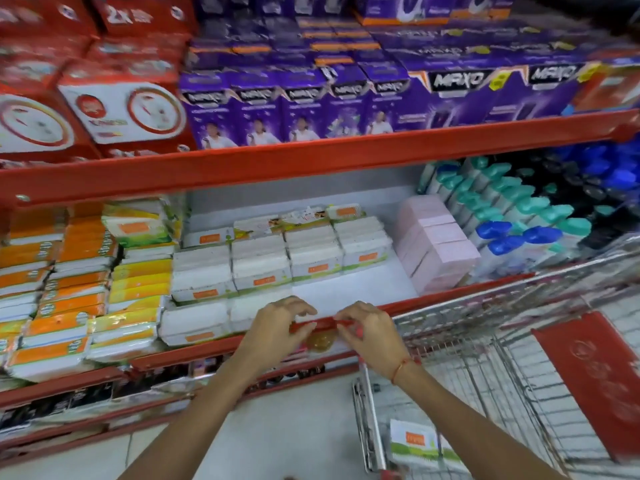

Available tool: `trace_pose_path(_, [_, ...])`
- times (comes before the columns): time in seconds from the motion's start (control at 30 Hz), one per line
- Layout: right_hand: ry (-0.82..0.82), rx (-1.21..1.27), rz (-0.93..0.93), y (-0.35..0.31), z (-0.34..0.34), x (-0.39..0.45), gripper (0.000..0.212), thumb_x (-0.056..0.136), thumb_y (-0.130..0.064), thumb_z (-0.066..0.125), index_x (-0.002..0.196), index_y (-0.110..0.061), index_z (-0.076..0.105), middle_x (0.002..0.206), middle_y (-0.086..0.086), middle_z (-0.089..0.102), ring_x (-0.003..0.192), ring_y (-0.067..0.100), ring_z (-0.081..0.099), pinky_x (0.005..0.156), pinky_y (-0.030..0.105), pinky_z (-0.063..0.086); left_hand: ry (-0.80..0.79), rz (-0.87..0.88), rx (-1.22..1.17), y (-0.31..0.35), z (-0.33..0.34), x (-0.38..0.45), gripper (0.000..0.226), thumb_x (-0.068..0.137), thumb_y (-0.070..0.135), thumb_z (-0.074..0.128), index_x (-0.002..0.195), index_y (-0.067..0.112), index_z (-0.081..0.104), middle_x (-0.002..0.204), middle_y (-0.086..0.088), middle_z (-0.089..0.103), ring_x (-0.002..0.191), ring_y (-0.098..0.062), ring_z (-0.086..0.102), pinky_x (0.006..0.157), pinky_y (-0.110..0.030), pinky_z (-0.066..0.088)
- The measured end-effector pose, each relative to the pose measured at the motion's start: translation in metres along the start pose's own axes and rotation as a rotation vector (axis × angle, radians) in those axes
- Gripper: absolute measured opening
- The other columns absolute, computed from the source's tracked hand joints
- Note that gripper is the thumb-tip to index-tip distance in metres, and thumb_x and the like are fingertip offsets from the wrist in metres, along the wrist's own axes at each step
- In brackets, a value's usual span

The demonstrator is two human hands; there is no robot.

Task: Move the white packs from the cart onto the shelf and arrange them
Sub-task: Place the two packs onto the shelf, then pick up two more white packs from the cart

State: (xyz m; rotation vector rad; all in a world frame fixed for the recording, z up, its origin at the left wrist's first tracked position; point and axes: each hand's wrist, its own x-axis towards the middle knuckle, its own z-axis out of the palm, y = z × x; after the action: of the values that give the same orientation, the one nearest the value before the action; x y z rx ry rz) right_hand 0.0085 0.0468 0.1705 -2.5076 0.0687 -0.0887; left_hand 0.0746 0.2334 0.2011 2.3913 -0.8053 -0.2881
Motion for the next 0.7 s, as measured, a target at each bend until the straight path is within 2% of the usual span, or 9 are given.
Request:
trace_pose_path(0.07, [-0.019,-0.006,0.051,0.033,-0.007,-0.017,0.012,0.080,-0.011,0.067,0.089,-0.015,0.074,0.090,0.003,0.072,0.083,0.021,0.068,0.076,0.033,0.058,-0.052,0.036,-0.005,0.022,0.029,0.014,0.022,0.086,0.027,0.065,0.105,0.017,0.070,0.106,0.002,0.070,0.097,-0.013,0.065,0.089,-0.022,0.048])
trace_pose_path(0.17, [-0.090,-0.035,0.158,0.076,-0.011,-0.039,0.014,0.081,-0.014,0.066,0.093,-0.015,0.074,0.096,0.007,0.072,0.084,0.026,0.069,0.076,0.033,0.058,-0.135,0.052,-0.004,0.047,0.070,0.031,0.022,0.085,0.026,0.064,0.104,0.018,0.070,0.106,0.000,0.070,0.097,-0.017,0.066,0.085,-0.024,0.047])
trace_pose_path(0.3, [-0.315,-0.144,0.341,0.145,-0.020,-0.072,0.029,0.088,-0.025,0.061,0.115,-0.017,0.067,0.114,0.007,0.069,0.104,0.024,0.064,0.091,0.035,0.053,-0.300,0.068,-0.007,0.081,0.142,0.055,0.024,0.086,0.026,0.061,0.106,0.017,0.069,0.109,-0.003,0.070,0.102,-0.020,0.063,0.089,-0.032,0.049])
trace_pose_path(0.47, [-0.663,-0.191,0.485,0.231,-0.012,-0.116,0.047,0.090,-0.025,0.060,0.135,-0.017,0.050,0.136,0.007,0.054,0.125,0.024,0.050,0.105,0.033,0.044,-0.575,-0.053,0.000,0.106,0.249,0.067,0.029,0.085,0.019,0.063,0.113,0.014,0.067,0.116,-0.004,0.068,0.107,-0.021,0.062,0.093,-0.032,0.049])
trace_pose_path(0.6, [-0.752,-0.200,0.532,0.263,0.004,-0.134,0.053,0.088,-0.018,0.063,0.138,-0.014,0.046,0.138,0.010,0.051,0.131,0.025,0.045,0.108,0.033,0.041,-0.715,-0.163,0.100,0.096,0.299,0.064,0.029,0.084,0.015,0.064,0.113,0.010,0.066,0.120,-0.010,0.066,0.110,-0.025,0.060,0.093,-0.032,0.049])
trace_pose_path(0.7, [-0.805,-0.256,0.555,0.293,0.024,-0.148,0.053,0.088,-0.015,0.062,0.138,-0.009,0.045,0.139,0.012,0.051,0.132,0.027,0.045,0.105,0.037,0.045,-0.828,-0.216,0.206,0.083,0.337,0.055,0.040,0.084,0.014,0.065,0.123,0.007,0.059,0.129,-0.014,0.058,0.119,-0.028,0.054,0.099,-0.034,0.046])
